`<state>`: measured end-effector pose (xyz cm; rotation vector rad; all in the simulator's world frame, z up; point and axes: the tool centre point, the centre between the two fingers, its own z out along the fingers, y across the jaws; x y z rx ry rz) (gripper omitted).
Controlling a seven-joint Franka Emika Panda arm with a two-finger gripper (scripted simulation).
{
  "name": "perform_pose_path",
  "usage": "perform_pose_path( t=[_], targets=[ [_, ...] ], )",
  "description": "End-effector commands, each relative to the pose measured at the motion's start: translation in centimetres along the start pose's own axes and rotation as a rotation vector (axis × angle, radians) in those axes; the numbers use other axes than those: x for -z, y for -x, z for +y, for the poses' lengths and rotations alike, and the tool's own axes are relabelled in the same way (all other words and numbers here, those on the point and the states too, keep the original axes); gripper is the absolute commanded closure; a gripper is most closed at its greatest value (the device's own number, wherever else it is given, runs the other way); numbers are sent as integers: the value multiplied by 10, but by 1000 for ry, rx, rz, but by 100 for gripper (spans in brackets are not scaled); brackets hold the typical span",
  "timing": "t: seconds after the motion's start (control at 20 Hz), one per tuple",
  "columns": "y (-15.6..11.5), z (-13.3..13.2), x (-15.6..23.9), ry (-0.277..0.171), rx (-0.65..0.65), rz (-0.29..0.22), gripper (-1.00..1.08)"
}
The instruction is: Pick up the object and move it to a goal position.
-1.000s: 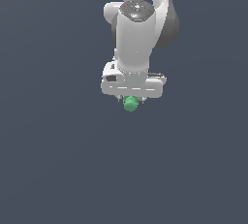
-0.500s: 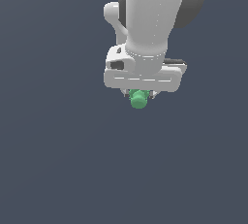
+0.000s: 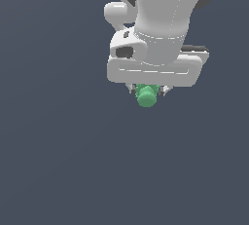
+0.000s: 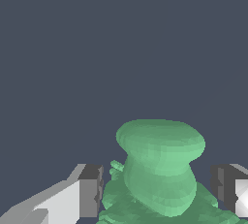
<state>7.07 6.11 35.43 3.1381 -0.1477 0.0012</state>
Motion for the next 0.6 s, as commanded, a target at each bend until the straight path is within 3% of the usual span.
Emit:
perform_pose_path(
  t=[0.0, 0.55],
  targets=[
    [-4, -3, 7, 0, 0, -1, 108],
    [-11, -7, 19, 0, 0, -1, 108]
  ],
)
